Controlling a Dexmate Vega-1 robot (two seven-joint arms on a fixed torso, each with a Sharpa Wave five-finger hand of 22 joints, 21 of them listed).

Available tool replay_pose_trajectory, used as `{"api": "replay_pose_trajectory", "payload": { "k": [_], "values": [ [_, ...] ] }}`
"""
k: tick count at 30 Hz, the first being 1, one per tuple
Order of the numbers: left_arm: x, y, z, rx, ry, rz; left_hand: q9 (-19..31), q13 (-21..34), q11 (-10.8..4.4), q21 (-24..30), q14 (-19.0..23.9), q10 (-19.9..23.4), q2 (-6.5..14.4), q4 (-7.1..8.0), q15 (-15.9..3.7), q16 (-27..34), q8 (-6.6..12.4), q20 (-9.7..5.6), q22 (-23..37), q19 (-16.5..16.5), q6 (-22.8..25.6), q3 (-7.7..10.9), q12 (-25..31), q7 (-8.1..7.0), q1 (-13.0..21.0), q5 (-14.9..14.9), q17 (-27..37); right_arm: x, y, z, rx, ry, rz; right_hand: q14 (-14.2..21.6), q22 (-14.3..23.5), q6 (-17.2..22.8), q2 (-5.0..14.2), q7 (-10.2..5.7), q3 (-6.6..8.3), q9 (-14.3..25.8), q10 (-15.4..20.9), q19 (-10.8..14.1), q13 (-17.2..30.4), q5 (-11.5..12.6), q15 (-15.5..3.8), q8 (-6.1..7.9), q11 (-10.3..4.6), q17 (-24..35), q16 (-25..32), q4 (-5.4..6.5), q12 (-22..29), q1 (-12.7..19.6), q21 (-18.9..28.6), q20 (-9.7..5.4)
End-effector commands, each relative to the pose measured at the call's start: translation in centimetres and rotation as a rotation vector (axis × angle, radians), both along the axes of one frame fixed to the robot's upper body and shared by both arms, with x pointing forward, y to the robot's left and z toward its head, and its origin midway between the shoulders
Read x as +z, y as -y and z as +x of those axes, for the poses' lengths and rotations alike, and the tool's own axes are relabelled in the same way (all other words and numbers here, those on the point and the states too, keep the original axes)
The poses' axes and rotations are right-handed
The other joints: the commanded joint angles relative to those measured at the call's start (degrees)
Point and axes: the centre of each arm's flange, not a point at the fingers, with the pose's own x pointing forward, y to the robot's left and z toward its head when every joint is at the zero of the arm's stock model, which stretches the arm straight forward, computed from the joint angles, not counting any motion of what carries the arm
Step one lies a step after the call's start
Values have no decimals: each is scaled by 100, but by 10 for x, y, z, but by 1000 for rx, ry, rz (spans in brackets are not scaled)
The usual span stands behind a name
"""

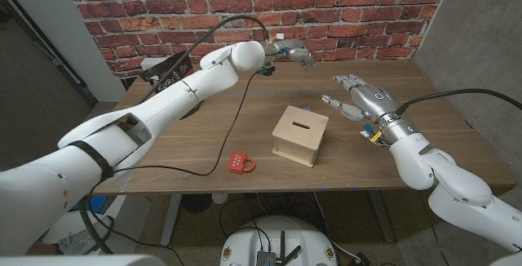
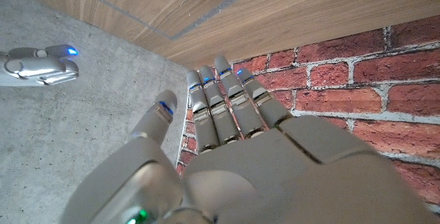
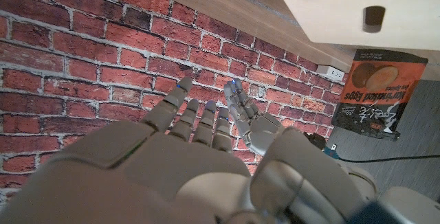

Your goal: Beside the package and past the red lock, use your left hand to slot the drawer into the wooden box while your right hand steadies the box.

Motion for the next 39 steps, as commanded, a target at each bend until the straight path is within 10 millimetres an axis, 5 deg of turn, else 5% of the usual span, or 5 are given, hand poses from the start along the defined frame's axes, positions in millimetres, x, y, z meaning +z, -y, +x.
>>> {"api": "replay_pose_trajectory", "payload": {
  "k": [1, 16, 39],
  "values": [
    [-11, -28, -9, 17, 68, -170, 10, 13, 19, 39, -96, -98, -44, -47, -469, 7, 15, -376, 32, 7, -35, -21, 35, -8, 49, -5, 5, 16, 16, 9, 39, -18, 131, 48, 20, 67, 23, -7, 40, 21, 45, 9, 27, -8, -15, 34, 7, -2, 20, 8, 47, -57, -27, -45],
    [-27, -68, -7, -3, 62, -343, -8, 6, 106, 28, -794, -792, -131, -34, -259, 6, -65, -292, 29, -42, -576, -172, -23, -42, 76, -18, 13, 27, 22, 20, 123, -63, 320, 48, 20, 67, 23, -7, 40, 21, 45, 9, 27, -8, -15, 34, 7, -2, 20, 8, 47, -57, -27, -45],
    [-65, -101, 5, -42, 55, -604, -35, -12, 346, 0, -1574, -1548, -64, -19, 38, 30, -56, -242, 31, -342, -1258, -410, 7, -21, 124, -23, 20, 29, 40, 38, 351, -95, 584, 48, 20, 67, 23, -7, 40, 21, 45, 9, 27, -8, -15, 34, 7, -2, 20, 8, 47, -57, -27, -45]
  ]
}}
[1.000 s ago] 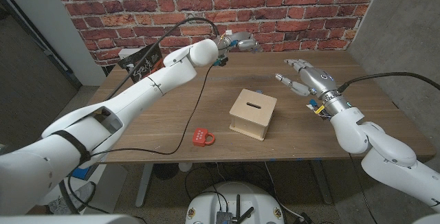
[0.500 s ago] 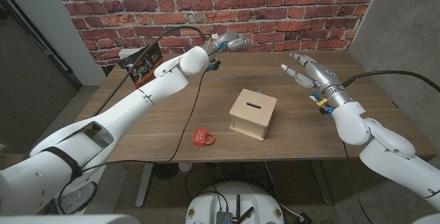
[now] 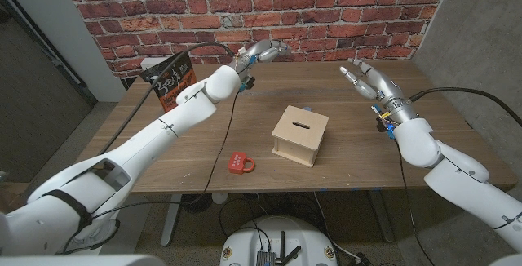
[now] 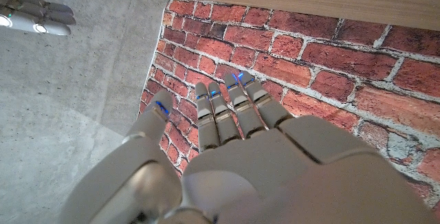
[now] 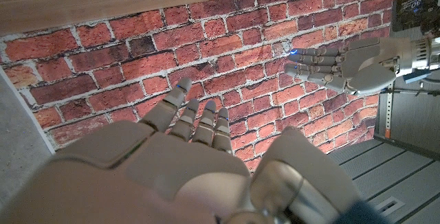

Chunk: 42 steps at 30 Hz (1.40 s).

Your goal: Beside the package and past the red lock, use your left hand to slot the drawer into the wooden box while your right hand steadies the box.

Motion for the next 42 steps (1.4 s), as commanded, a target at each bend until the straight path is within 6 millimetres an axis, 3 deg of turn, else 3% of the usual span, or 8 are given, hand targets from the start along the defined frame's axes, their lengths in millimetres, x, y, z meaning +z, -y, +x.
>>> {"api": "replay_pose_trajectory", "payload": {
  "k": [1, 15, 22, 29, 42],
  "values": [
    [-21, -20, 4, -31, 7, -181, 7, 2, 41, 0, -63, -89, 15, 4, -141, 34, 10, -271, 31, -51, -88, -43, 8, -5, 44, -23, 3, 2, 15, 12, 121, -17, 162, 48, 20, 67, 23, -7, 40, 21, 45, 9, 27, -8, -16, 33, 7, -2, 20, 8, 47, -57, -27, -45],
    [-40, -43, 17, -76, -28, -287, 0, 0, 158, 7, -338, -452, 33, 34, -12, 17, 11, -244, 33, -147, -403, -131, -2, -73, 18, -23, 3, -5, 16, 26, 237, -50, 320, 48, 20, 67, 23, -7, 40, 21, 45, 9, 27, -8, -16, 33, 7, -2, 20, 8, 47, -57, -27, -45],
    [-47, -54, 22, -95, -61, -309, -3, -1, 186, -15, -650, -739, 89, 52, 60, 8, 18, -216, 36, -352, -621, -214, 1, -204, 4, -24, 12, -8, 15, 34, 272, -69, 369, 48, 20, 67, 23, -7, 40, 21, 45, 9, 27, -8, -16, 33, 7, -2, 20, 8, 47, -57, -27, -45],
    [-64, -60, 26, -111, -88, -370, -10, -5, 234, 5, -1034, -1204, 151, 76, 93, 22, -12, -221, 38, -476, -1048, -336, -13, -262, -25, -29, 22, -14, 17, 47, 324, -79, 445, 48, 20, 67, 23, -7, 40, 21, 45, 9, 27, -8, -16, 33, 7, -2, 20, 8, 47, -57, -27, -45],
    [-97, -65, 24, -97, -81, -447, -15, -8, 262, -18, -1454, -1658, 177, 173, 173, 14, -12, -277, 38, -719, -1446, -452, -14, -292, -180, -34, 35, -21, 24, 69, 393, -130, 537, 48, 20, 67, 23, -7, 40, 21, 45, 9, 27, -8, -16, 33, 7, -2, 20, 8, 47, -57, -27, -45]
  ]
}}
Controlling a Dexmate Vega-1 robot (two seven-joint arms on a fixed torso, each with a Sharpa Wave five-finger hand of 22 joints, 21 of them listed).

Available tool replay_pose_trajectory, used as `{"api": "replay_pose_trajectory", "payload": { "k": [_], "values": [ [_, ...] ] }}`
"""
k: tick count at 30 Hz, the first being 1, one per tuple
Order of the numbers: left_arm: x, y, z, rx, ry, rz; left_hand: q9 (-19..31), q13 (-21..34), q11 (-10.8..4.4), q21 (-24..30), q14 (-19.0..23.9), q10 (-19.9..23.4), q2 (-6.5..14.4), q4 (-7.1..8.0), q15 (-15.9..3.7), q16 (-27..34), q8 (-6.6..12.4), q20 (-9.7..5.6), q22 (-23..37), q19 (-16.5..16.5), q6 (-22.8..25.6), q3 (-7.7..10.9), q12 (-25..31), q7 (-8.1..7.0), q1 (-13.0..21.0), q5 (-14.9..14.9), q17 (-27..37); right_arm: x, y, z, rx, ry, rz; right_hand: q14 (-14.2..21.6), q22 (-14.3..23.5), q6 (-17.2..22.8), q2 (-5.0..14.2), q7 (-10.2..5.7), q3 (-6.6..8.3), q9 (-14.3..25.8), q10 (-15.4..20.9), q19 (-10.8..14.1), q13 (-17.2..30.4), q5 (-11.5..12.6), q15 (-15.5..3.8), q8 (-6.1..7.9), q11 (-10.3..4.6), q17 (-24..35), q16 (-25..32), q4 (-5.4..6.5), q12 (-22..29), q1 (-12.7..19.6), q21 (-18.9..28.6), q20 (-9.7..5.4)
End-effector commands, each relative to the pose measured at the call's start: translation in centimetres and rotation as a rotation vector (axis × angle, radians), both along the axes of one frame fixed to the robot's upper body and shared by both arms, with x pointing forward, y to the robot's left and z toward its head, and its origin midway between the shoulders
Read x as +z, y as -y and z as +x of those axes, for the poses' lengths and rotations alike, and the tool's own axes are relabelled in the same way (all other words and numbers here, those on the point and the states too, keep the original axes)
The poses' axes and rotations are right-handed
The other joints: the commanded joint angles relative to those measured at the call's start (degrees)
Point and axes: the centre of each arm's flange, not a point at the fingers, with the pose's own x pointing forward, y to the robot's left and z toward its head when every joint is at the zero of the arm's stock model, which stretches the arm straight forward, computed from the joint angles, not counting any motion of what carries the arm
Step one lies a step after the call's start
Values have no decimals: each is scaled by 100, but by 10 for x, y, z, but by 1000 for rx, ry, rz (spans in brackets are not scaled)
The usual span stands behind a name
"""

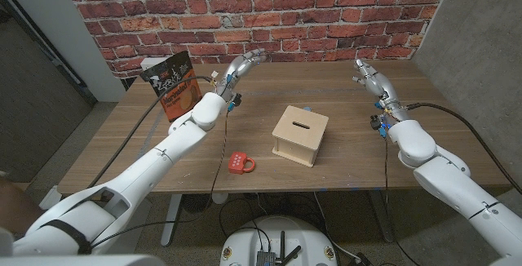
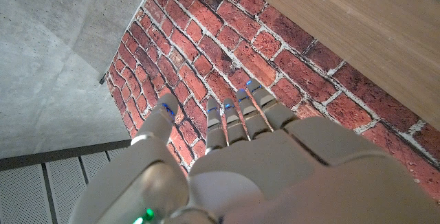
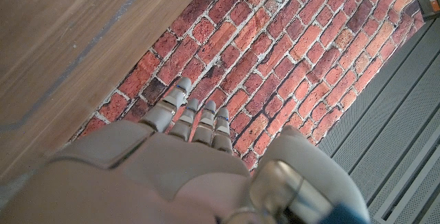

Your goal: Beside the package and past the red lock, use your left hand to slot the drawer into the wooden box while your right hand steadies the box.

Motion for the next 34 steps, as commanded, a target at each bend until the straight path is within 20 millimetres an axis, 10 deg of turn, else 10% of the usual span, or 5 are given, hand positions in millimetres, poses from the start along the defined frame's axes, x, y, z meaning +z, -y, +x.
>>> {"api": "replay_pose_trajectory", "payload": {
  "k": [1, 34],
  "values": [
    [-28, -7, 0, 9, -1, -80, 10, 20, 46, -24, -167, -186, -12, 35, 11, 13, -7, -303, 9, -135, -129, -44, -16, 7, -104, -32, 9, -7, 5, 22, 72, -39, 97, 48, 20, 68, 23, -7, 40, 21, 45, 9, 27, -7, -16, 34, 7, -2, 21, 8, 47, -57, -27, -45],
    [-86, -29, 10, 15, -124, -337, 2, 11, -54, 9, -355, -282, 26, 64, -45, 53, 62, -408, 7, -331, -170, -77, 75, 80, -234, -13, -7, -27, -8, 53, 178, -103, 221, 48, 20, 68, 23, -7, 40, 21, 45, 9, 27, -7, -16, 34, 7, -2, 21, 8, 47, -57, -27, -45]
  ]
}}
